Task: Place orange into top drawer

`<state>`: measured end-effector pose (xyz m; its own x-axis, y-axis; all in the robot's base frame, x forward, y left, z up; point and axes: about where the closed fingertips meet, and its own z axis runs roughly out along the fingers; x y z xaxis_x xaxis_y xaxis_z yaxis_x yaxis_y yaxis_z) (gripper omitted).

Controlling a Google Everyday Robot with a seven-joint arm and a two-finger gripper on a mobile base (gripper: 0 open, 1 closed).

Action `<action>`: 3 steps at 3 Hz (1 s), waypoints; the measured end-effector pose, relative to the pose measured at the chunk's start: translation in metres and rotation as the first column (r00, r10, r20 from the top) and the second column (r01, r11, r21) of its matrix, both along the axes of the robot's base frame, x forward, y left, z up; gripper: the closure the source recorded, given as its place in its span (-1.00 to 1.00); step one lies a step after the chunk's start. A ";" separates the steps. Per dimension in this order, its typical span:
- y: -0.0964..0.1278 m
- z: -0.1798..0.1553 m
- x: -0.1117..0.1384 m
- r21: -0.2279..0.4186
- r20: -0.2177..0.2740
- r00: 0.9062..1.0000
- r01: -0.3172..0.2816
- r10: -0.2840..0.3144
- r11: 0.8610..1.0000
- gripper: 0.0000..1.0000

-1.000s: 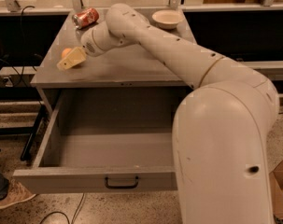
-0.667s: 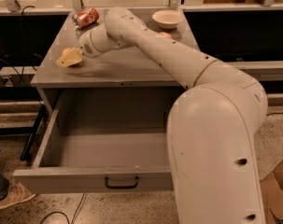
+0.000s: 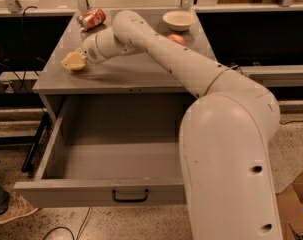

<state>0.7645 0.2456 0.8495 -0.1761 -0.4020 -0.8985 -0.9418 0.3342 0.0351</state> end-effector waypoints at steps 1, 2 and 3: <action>-0.040 0.036 -0.035 0.022 0.062 0.996 -0.067 0.066 0.998 1.00; -0.087 0.062 -0.078 -0.010 0.101 0.992 -0.079 0.080 0.997 1.00; -0.087 0.058 -0.083 -0.009 0.090 0.993 -0.075 0.075 0.997 1.00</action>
Offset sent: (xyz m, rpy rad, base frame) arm -0.1308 -0.1415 0.0936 -0.0437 -0.1492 0.1016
